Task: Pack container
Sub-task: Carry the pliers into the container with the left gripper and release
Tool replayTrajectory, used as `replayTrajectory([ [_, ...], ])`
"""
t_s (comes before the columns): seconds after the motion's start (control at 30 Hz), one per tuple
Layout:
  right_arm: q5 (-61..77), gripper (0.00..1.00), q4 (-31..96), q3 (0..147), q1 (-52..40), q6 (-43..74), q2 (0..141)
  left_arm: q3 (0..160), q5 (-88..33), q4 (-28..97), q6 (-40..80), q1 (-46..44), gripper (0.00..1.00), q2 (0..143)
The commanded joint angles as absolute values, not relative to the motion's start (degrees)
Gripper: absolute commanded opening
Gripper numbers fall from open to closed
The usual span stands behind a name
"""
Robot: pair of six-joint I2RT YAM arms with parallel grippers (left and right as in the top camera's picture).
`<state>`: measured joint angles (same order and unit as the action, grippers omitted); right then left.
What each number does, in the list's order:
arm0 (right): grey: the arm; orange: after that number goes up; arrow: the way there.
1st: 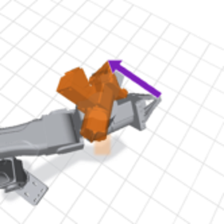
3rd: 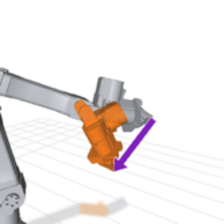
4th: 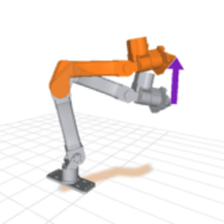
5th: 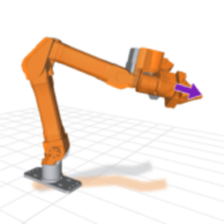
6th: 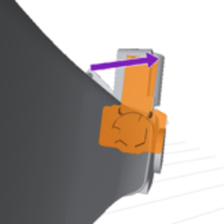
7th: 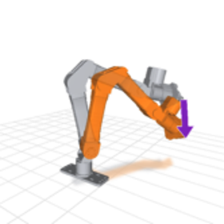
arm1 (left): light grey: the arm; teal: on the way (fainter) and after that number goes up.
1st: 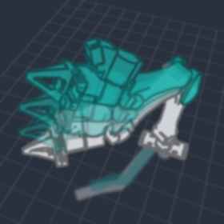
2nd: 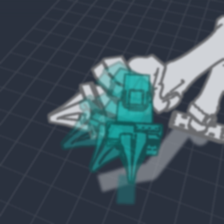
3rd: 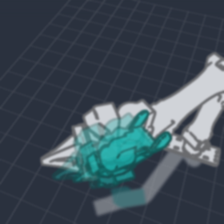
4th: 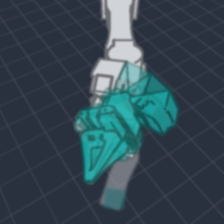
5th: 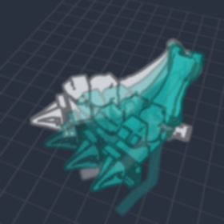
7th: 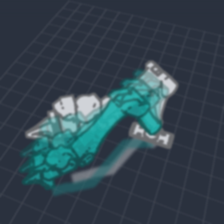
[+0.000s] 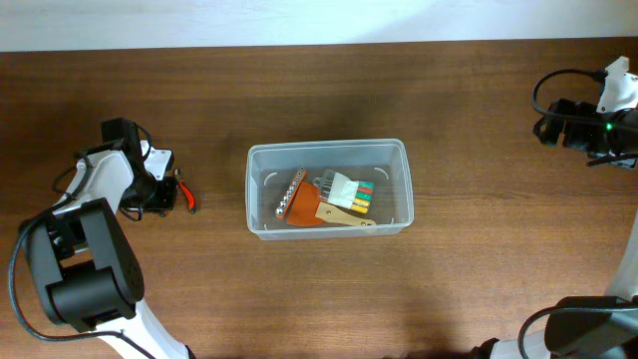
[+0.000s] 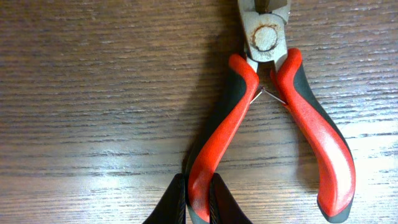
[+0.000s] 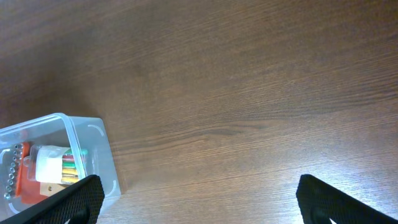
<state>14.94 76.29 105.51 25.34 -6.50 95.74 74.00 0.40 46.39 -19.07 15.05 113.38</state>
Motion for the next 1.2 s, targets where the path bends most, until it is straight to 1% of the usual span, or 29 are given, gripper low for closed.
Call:
replayTrajectory([
  [0.0, 15.6, 0.99, 76.3, 105.0, 25.0, -7.0, 96.2, 76.0, -0.2, 47.9, -18.7, 14.8, 0.02, 114.5],
  [0.2, 15.6, 0.98, 76.3, 105.0, 25.0, -7.0, 96.2, 84.1, -0.3, 55.3, -18.7, 14.3, 0.02, 114.5],
  [0.4, 15.7, 0.99, 76.3, 105.0, 25.0, -7.0, 96.2, 100.8, -2.2, 67.3, -17.6, 11.3, 0.02, 114.5],
  [0.6, 15.6, 0.99, 76.3, 105.0, 25.0, -7.0, 96.2, 115.0, -3.0, 75.9, -18.2, 3.4, 0.02, 114.5],
  [0.73, 15.6, 0.99, 76.2, 105.0, 25.0, -7.0, 96.2, 120.9, -3.0, 79.2, -23.6, -4.7, 0.02, 114.5],
  [0.93, 14.3, 0.99, 76.1, 105.0, 25.0, -7.2, 96.2, 121.4, -2.8, 81.4, -32.5, -16.8, 0.02, 114.8],
  [1.17, 14.4, 0.99, 75.9, 105.0, 25.0, -7.2, 96.2, 117.1, -2.6, 80.0, -34.9, -24.1, 0.02, 117.6],
])
